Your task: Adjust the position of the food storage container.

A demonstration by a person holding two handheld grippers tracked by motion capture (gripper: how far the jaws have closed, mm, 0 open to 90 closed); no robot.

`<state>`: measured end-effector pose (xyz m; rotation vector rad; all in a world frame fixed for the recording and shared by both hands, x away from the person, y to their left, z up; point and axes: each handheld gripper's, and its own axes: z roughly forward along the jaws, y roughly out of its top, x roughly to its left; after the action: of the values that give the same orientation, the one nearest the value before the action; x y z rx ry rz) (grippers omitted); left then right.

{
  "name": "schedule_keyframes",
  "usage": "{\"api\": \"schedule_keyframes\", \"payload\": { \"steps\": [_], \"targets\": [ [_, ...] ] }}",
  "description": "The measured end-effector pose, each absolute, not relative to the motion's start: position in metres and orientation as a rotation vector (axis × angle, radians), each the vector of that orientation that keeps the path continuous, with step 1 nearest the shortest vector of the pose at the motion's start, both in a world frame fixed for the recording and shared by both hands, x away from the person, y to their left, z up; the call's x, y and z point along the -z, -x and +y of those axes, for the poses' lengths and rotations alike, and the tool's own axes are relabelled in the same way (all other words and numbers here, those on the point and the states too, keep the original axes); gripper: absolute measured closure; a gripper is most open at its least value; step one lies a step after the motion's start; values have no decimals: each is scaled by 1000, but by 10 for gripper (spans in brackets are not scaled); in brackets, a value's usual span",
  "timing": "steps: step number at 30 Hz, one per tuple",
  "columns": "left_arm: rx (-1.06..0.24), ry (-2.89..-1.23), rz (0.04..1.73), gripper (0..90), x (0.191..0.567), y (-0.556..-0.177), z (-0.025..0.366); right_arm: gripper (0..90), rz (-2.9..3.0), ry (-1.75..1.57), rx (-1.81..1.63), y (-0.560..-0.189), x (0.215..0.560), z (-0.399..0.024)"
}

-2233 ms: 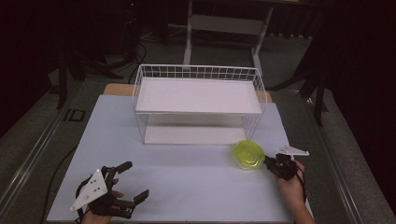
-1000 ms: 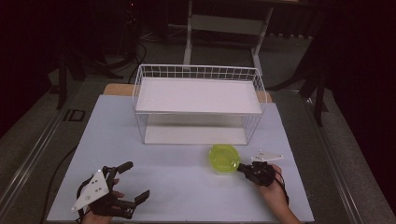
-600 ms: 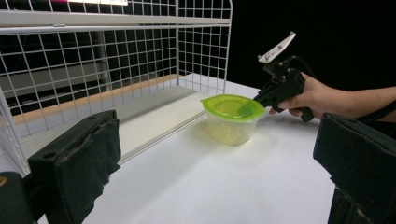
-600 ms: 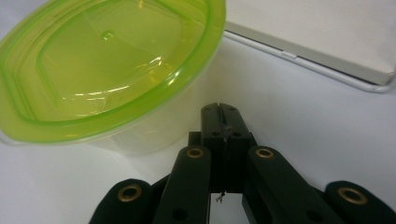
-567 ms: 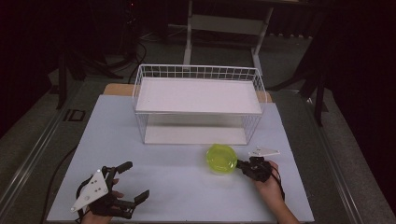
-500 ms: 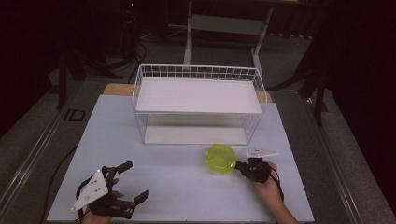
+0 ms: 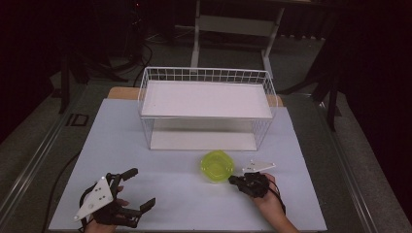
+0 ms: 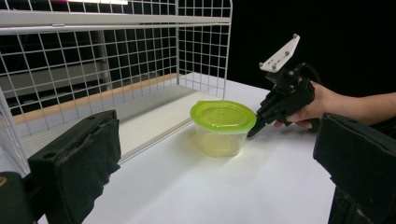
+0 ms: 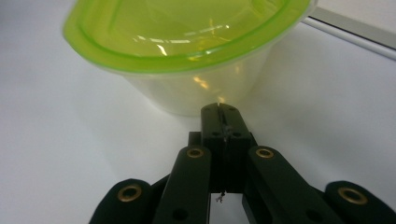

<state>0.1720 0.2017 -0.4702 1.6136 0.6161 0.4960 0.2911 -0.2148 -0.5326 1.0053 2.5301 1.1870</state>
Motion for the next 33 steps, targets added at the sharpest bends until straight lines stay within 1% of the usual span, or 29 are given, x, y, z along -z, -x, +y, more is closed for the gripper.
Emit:
{"api": "schedule_keyframes", "payload": {
  "steps": [5, 10, 15, 18, 28, 33],
  "targets": [
    [-493, -1609, 618, 15, 470, -173, 202, 900, 2447, -1092, -1181, -314, 525, -227],
    [-492, -1615, 618, 15, 471, -173, 201, 900, 2436, -1121, -1158, -338, 528, -221],
    [-496, -1617, 625, 15, 471, -173, 203, 900, 2459, -1115, -1159, -346, 534, -212],
    [-496, -1615, 623, 16, 471, -173, 203, 900, 2478, -1102, -1179, -342, 535, -209],
    [-487, -1620, 613, 16, 471, -173, 200, 900, 2549, -1035, -1219, -306, 534, -196],
    [-484, -1622, 612, 16, 471, -174, 200, 900, 2562, -1024, -1234, -297, 533, -190]
  ]
}}
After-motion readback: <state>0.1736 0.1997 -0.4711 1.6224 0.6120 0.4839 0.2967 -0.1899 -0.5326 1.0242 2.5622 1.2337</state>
